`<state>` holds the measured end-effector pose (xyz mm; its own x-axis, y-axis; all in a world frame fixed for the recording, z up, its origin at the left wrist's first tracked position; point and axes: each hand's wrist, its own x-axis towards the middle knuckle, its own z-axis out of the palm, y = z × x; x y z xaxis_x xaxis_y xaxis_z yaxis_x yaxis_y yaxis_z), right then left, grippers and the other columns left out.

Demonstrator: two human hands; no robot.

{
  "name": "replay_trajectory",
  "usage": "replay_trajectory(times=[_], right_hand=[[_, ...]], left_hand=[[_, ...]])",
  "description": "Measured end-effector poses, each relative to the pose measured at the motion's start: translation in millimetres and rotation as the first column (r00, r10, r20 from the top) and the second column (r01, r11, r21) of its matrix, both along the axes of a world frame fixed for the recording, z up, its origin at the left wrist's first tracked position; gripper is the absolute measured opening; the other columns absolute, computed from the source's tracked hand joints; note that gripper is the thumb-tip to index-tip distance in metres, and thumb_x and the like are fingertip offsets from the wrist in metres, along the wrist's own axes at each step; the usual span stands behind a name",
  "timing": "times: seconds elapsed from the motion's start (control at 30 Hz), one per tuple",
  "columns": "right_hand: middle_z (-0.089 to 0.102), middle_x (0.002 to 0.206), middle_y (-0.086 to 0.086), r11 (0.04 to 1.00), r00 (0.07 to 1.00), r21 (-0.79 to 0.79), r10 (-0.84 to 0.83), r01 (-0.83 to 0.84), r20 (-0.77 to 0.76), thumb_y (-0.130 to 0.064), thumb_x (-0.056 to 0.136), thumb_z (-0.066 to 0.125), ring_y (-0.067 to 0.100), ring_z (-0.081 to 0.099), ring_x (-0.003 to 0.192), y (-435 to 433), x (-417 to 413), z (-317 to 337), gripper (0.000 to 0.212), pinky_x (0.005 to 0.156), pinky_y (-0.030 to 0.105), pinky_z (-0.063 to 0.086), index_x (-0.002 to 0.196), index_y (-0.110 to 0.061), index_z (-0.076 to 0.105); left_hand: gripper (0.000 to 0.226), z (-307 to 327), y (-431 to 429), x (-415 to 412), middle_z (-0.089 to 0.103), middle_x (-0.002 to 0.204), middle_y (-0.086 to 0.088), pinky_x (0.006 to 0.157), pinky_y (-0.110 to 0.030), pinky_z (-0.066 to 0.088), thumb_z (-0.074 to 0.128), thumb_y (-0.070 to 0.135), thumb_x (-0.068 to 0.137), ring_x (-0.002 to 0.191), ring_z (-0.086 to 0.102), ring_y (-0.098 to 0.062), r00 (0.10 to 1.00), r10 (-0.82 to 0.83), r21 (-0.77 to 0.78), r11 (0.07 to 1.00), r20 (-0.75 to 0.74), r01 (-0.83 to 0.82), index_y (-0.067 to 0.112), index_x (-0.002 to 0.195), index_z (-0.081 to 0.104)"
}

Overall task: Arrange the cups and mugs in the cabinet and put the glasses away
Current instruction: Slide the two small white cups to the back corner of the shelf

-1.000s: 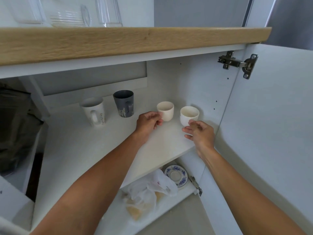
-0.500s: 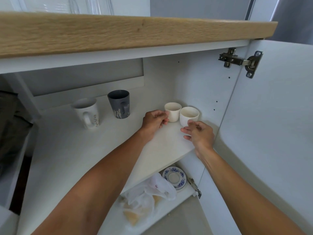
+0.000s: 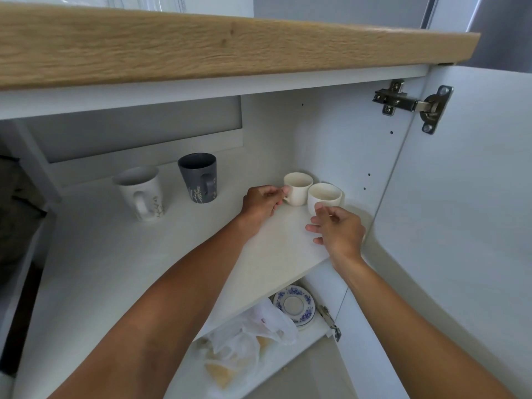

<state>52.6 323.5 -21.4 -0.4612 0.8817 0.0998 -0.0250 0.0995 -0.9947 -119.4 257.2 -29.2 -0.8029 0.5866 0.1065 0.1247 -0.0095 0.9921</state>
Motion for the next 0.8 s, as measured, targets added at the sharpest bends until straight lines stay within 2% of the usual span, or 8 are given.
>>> replay_trajectory(times=[0.13,0.2,0.3,0.4,0.47,0.57,0.73,0.8], right_hand=[[0.073,0.070,-0.001,0.983,0.996,0.185,-0.015,-0.001,0.084,-0.039,0.091,0.068,0.011,0.067,0.050,1.1,-2.3,-2.9,0.025,0.060,0.025,0.050,0.075,-0.020,0.072],[0.072,0.068,0.000,0.971,0.995,0.238,-0.013,-0.012,0.103,-0.039,0.090,0.069,0.018,0.068,0.055,0.9,-3.4,-3.7,0.028,0.067,0.029,0.054,0.073,-0.018,0.073],[0.073,0.069,-0.002,0.959,0.993,0.284,-0.009,-0.024,0.115,-0.042,0.088,0.071,0.023,0.071,0.065,1.7,-3.3,-5.4,0.021,0.080,0.036,0.056,0.071,-0.030,0.069],[0.073,0.075,-0.006,0.949,0.989,0.314,-0.021,-0.025,0.143,-0.046,0.086,0.072,0.021,0.072,0.074,4.2,-0.7,-9.1,0.021,0.090,0.041,0.053,0.083,-0.025,0.073],[0.071,0.080,-0.008,0.948,0.987,0.318,-0.035,-0.018,0.160,-0.049,0.084,0.072,0.023,0.071,0.083,2.7,3.5,-11.1,0.032,0.090,0.040,0.053,0.095,-0.019,0.074],[0.070,0.086,-0.005,0.940,0.980,0.338,-0.034,-0.036,0.198,-0.046,0.084,0.074,0.021,0.067,0.093,-7.8,13.1,-9.6,0.038,0.082,0.025,0.043,0.106,-0.015,0.072],[0.071,0.094,0.001,0.913,0.977,0.390,0.036,-0.118,0.211,-0.044,0.083,0.076,0.014,0.065,0.087,-29.9,16.4,-4.4,0.040,0.069,0.001,0.036,0.107,-0.013,0.071],[0.071,0.096,0.000,0.900,0.968,0.400,0.078,-0.171,0.237,-0.045,0.083,0.076,0.011,0.064,0.084,-38.2,10.6,-1.0,0.039,0.068,0.002,0.036,0.106,-0.014,0.071]], left_hand=[[0.025,-0.1,-1.8,-0.8,0.056,0.062,0.005,0.048,-0.019,0.035,0.076,0.037,0.084,0.057,0.045,-0.010,0.999,-0.047,-0.027,0.998,0.006,0.047,0.015,0.073,0.071],[0.025,1.0,-4.7,-0.2,0.055,0.061,0.006,0.047,-0.018,0.034,0.076,0.037,0.085,0.056,0.043,-0.009,0.998,-0.065,-0.038,0.997,0.015,0.065,0.014,0.077,0.072],[0.023,0.8,-11.0,-0.1,0.054,0.062,0.007,0.047,-0.017,0.035,0.076,0.039,0.084,0.058,0.044,-0.008,0.998,-0.064,-0.043,0.997,0.020,0.065,0.016,0.084,0.075],[0.023,1.6,-21.1,0.2,0.054,0.063,0.005,0.046,-0.017,0.036,0.077,0.038,0.084,0.059,0.045,-0.009,0.999,-0.013,-0.044,0.999,0.030,0.014,0.015,0.088,0.076],[0.026,1.7,-32.6,-1.1,0.057,0.063,0.006,0.046,-0.017,0.037,0.076,0.038,0.084,0.058,0.046,-0.009,0.999,0.042,-0.062,0.997,0.018,-0.041,0.013,0.092,0.076],[0.028,0.2,-58.7,-1.5,0.059,0.065,0.005,0.049,-0.019,0.040,0.075,0.040,0.085,0.061,0.050,-0.009,0.995,0.094,-0.100,0.990,-0.045,-0.098,0.015,0.098,0.076],[0.029,9.2,-107.3,3.2,0.067,0.083,-0.003,0.063,-0.023,0.050,0.072,0.035,0.088,0.071,0.058,-0.014,0.971,0.173,-0.139,0.970,-0.166,-0.197,0.012,0.106,0.073],[0.029,15.0,-124.2,4.7,0.068,0.088,-0.002,0.067,-0.024,0.049,0.072,0.035,0.088,0.072,0.059,-0.013,0.957,0.213,-0.155,0.957,-0.196,-0.245,0.013,0.107,0.073]])
